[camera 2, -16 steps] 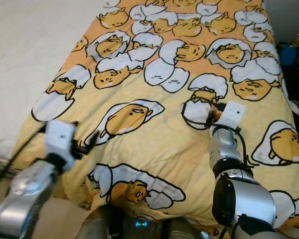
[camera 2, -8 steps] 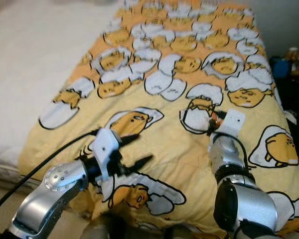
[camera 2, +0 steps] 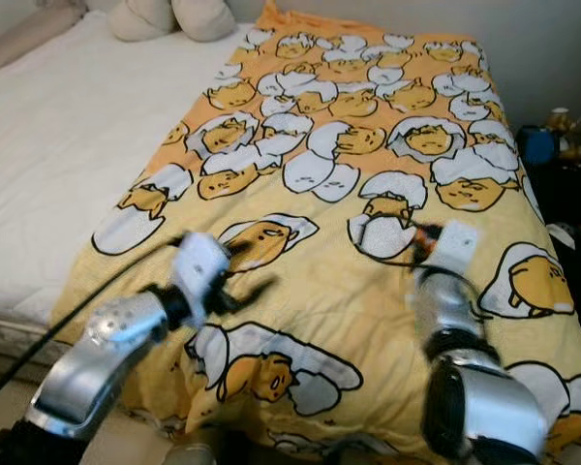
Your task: Clean up the room
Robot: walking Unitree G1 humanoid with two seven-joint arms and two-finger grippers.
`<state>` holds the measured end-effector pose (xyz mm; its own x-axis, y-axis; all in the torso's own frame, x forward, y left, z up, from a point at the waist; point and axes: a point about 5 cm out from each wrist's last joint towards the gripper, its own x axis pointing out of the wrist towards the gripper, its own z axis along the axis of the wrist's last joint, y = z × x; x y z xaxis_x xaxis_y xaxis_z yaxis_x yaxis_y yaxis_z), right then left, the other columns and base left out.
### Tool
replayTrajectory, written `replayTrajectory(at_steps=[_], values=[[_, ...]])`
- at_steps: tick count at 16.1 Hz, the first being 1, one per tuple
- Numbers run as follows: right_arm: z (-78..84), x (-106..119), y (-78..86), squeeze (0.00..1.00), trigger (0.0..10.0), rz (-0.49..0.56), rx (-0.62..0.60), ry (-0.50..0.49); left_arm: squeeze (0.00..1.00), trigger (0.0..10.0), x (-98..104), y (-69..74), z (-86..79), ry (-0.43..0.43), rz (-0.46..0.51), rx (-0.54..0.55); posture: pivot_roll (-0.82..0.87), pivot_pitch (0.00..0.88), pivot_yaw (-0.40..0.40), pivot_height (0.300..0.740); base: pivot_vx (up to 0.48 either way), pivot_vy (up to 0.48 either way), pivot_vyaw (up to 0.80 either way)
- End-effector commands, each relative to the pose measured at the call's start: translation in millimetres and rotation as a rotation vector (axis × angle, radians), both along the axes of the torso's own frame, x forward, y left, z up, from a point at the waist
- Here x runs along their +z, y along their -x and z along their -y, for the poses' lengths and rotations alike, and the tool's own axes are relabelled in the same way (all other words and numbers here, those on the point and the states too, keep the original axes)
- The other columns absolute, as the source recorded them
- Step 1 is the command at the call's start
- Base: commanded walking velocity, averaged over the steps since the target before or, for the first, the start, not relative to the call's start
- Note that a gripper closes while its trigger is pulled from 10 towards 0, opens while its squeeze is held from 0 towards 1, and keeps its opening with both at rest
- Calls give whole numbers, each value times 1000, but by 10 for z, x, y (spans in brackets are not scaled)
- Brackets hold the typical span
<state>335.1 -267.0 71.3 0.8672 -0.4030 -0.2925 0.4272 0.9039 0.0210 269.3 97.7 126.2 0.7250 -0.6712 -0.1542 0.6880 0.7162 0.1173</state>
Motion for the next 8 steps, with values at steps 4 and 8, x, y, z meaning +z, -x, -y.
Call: replayTrajectory(at_steps=[4,8], values=[[209,482,241,0,0,336,-95,254,0,10000,-144,-102,-169,139,-32,188,101,0,-25,740,0,0,0],[-167,-6,759,0,0,230,-16,338,0,10000,-223,-236,-37,161,16,212,43,0,-34,740,0,-480,0]])
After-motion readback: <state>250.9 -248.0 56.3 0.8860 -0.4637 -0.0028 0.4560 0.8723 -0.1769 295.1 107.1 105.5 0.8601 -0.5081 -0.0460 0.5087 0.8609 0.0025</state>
